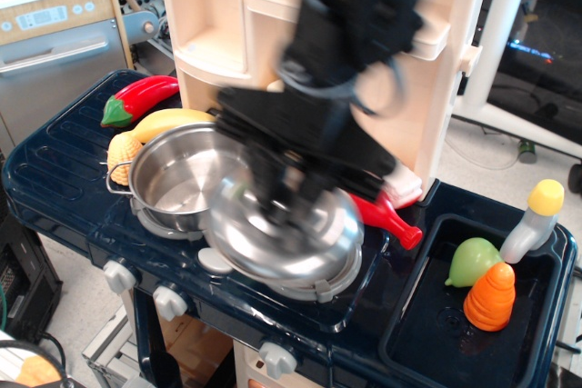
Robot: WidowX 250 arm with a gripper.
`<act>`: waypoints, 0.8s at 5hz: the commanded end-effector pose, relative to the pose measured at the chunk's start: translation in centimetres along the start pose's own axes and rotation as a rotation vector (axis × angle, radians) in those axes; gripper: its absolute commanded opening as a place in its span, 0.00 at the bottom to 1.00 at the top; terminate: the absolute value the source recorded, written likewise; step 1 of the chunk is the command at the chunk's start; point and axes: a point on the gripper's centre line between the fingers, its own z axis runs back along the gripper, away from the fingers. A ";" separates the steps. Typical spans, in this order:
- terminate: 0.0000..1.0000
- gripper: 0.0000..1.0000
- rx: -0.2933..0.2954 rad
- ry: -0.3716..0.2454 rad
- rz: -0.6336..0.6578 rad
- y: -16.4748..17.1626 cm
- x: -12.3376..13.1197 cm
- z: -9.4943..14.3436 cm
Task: Put lid on pot or pan
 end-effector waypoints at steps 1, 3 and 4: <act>0.00 0.00 -0.006 -0.119 -0.059 5.3 1.9 -0.7; 0.00 0.00 -0.049 -0.204 -0.097 8.2 4.0 -3.9; 0.00 0.00 -0.057 -0.223 -0.131 8.4 4.9 -5.2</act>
